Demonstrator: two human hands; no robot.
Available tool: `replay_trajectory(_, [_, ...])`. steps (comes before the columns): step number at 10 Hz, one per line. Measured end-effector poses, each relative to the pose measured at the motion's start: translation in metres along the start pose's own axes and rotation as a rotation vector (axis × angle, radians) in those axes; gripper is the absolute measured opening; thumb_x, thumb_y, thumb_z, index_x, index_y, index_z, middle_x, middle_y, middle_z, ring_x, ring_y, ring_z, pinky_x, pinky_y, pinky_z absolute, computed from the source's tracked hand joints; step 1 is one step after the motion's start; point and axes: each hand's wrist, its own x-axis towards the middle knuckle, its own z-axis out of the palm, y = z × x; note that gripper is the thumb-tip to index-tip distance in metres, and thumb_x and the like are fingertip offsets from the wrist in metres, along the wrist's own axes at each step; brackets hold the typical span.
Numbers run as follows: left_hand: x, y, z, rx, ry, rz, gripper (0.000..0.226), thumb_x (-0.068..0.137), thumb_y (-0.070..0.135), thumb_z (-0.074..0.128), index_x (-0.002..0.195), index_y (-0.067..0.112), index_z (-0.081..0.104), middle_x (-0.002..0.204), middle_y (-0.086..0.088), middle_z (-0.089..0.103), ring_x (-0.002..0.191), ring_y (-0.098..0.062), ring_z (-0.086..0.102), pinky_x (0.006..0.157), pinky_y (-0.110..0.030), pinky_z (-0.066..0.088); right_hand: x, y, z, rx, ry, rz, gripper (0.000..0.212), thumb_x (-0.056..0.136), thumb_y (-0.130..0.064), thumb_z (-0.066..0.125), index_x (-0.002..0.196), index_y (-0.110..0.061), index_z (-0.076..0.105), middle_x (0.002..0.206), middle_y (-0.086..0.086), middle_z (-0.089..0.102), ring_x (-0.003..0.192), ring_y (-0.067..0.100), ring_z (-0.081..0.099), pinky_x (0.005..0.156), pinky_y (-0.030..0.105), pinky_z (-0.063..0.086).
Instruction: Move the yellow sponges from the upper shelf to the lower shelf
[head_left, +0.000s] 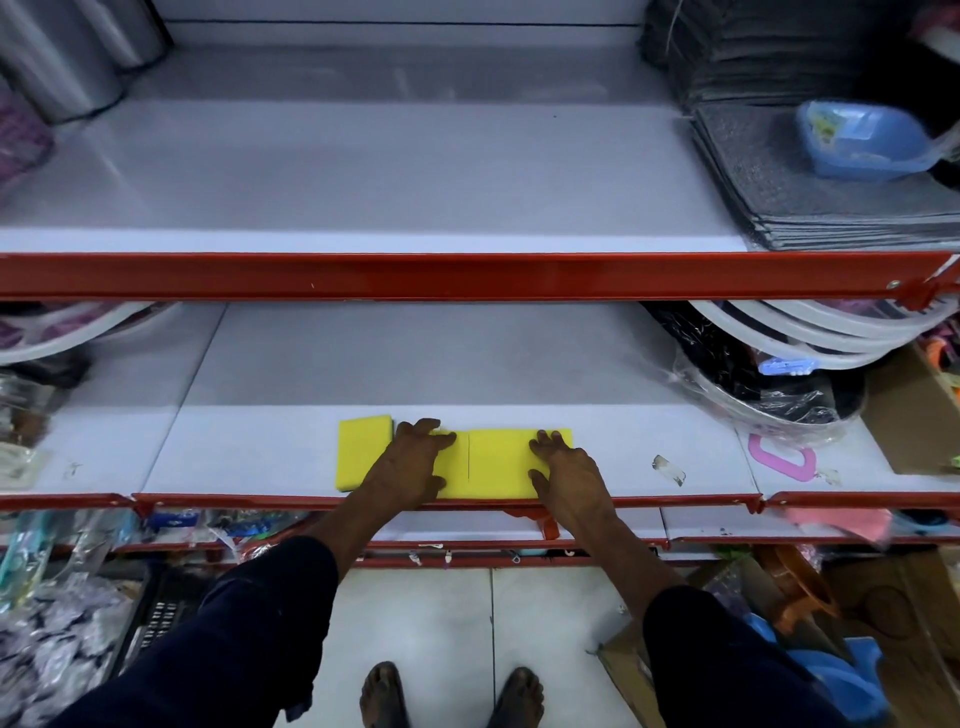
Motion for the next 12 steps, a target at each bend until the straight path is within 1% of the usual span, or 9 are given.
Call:
replay_trajectory(1, [-0.01, -0.017, -0.009, -0.069, 0.162, -0.047, 0.064, 0.084, 0.018, 0.072, 0.143, 0.013, 0.049, 0.156, -0.016, 0.038, 0.138, -0.044, 0.04, 0.115, -0.048, 0.036, 0.0, -0.001, 0.001, 0.009, 0.01, 0.003, 0.048, 0.096, -0.021, 0.056, 0.143, -0.015, 0.044, 0.158, 0.003, 0.033, 0.147, 0.021, 0.027, 0.119, 0.035, 0.025])
replay_trajectory(2, [-0.02, -0.038, -0.016, -0.001, 0.209, -0.237, 0.067, 0.085, 0.021, 0.068, 0.147, 0.017, 0.043, 0.159, -0.014, 0.034, 0.138, -0.042, 0.038, 0.107, -0.052, 0.041, -0.001, -0.002, 0.002, 0.007, 0.022, 0.005, 0.048, 0.096, -0.02, 0.057, 0.142, -0.015, 0.044, 0.157, 0.004, 0.034, 0.147, 0.022, 0.028, 0.119, 0.035, 0.025])
replay_trajectory(3, [-0.03, -0.056, -0.013, -0.006, 0.129, -0.346, 0.067, 0.088, 0.023, 0.066, 0.148, 0.016, 0.038, 0.161, -0.015, 0.027, 0.137, -0.043, 0.04, 0.104, -0.052, 0.045, -0.001, -0.002, 0.002, 0.011, 0.022, 0.018, 0.049, 0.096, -0.02, 0.057, 0.142, -0.015, 0.045, 0.157, 0.004, 0.035, 0.147, 0.022, 0.029, 0.119, 0.036, 0.026])
replay_trajectory(5, [-0.029, -0.077, 0.004, -0.14, 0.083, -0.27, 0.071, 0.075, 0.013, 0.072, 0.142, 0.011, 0.049, 0.154, -0.017, 0.042, 0.14, -0.036, 0.043, 0.106, -0.044, 0.049, -0.001, -0.005, 0.001, -0.015, 0.007, 0.023, 0.049, 0.097, -0.022, 0.056, 0.143, -0.015, 0.043, 0.158, 0.003, 0.033, 0.147, 0.022, 0.028, 0.12, 0.038, 0.025])
replay_trajectory(7, [-0.027, -0.063, 0.002, -0.138, 0.083, -0.23, 0.071, 0.078, 0.019, 0.077, 0.142, 0.01, 0.05, 0.156, -0.021, 0.035, 0.138, -0.038, 0.046, 0.113, -0.04, 0.042, -0.003, -0.008, -0.002, -0.028, -0.007, 0.029, 0.049, 0.097, -0.021, 0.055, 0.144, -0.015, 0.041, 0.159, 0.003, 0.031, 0.148, 0.022, 0.027, 0.12, 0.038, 0.025])
replay_trajectory(9, [-0.024, -0.045, 0.003, -0.1, 0.052, -0.225, 0.07, 0.083, 0.025, 0.073, 0.146, 0.013, 0.044, 0.159, -0.018, 0.027, 0.134, -0.038, 0.047, 0.11, -0.042, 0.044, -0.006, -0.015, -0.004, -0.032, -0.029, 0.049, 0.05, 0.098, -0.02, 0.052, 0.145, -0.013, 0.039, 0.16, 0.004, 0.027, 0.149, 0.022, 0.023, 0.12, 0.037, 0.023])
replay_trajectory(10, [-0.028, -0.042, 0.003, -0.038, 0.034, -0.225, 0.07, 0.087, 0.031, 0.067, 0.149, 0.016, 0.038, 0.162, -0.016, 0.024, 0.137, -0.036, 0.044, 0.108, -0.044, 0.046, -0.007, -0.019, -0.008, -0.081, -0.063, 0.042, 0.051, 0.099, -0.018, 0.05, 0.147, -0.012, 0.035, 0.162, 0.006, 0.022, 0.15, 0.023, 0.02, 0.12, 0.036, 0.023])
replay_trajectory(11, [-0.042, -0.027, -0.013, 0.063, 0.082, -0.226, 0.068, 0.093, 0.035, 0.059, 0.152, 0.019, 0.03, 0.166, -0.012, 0.017, 0.138, -0.039, 0.039, 0.106, -0.049, 0.043, -0.009, -0.032, -0.019, -0.13, -0.099, 0.045, 0.055, 0.097, -0.019, 0.051, 0.148, -0.01, 0.031, 0.162, 0.007, 0.021, 0.151, 0.024, 0.015, 0.121, 0.039, 0.024])
replay_trajectory(12, [-0.057, -0.01, -0.03, 0.149, 0.216, -0.143, 0.073, 0.094, 0.04, 0.055, 0.156, 0.02, 0.02, 0.167, -0.01, 0.016, 0.146, -0.037, 0.031, 0.11, -0.05, 0.039, -0.015, -0.057, -0.034, -0.182, 0.001, -0.058, 0.056, 0.095, -0.021, 0.053, 0.147, -0.012, 0.033, 0.161, 0.006, 0.025, 0.151, 0.024, 0.014, 0.117, 0.042, 0.032])
